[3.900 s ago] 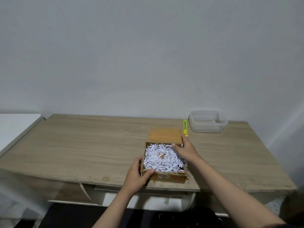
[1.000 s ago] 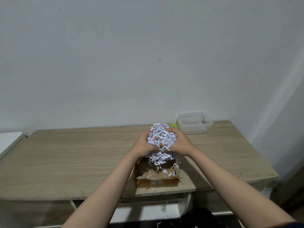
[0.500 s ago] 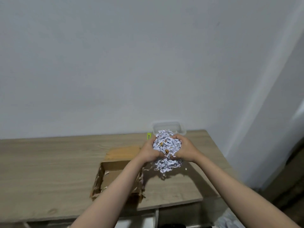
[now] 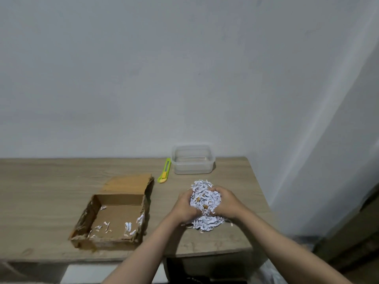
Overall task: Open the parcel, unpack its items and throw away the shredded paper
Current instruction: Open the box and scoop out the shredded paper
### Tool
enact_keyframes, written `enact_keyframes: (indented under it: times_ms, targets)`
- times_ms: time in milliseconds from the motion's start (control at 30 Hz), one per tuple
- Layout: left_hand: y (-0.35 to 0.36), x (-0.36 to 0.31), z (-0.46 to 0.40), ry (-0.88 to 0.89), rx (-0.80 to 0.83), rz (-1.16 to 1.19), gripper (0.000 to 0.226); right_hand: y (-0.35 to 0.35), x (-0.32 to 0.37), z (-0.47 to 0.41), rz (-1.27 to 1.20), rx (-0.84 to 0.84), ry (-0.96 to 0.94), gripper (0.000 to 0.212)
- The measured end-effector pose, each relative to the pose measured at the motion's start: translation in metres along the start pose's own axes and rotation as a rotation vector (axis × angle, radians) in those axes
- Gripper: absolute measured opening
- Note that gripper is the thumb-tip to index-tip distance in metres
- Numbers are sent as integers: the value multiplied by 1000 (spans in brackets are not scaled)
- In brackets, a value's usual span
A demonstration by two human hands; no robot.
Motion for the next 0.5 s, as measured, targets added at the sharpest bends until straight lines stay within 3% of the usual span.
enact_keyframes:
  times_ms: [233,300,367,500]
  targets:
    - [-9,19,8,-127,-49,-157,93,-13,9,-5,197,178,-16,97]
    - [-17,12,17,-128,-75,-214,90,-21,11,-4,195,193,1,101]
    - [-19,6,22,-59,-111,-260,85,-31,14,-2,180,141,-10,91]
    - [-3,-10,22,121,-105,-345,69,-41,30,13,153,-103,-148,38]
Point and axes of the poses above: each hand's wrist, its own z-axis away from the middle knuckle, its own y-axis out of the palm, x = y × z, the point moved 8 cm from there along -z, towards the middle knuckle, and after that the axes turned 6 degrees about -z, right-handed, at the moved point
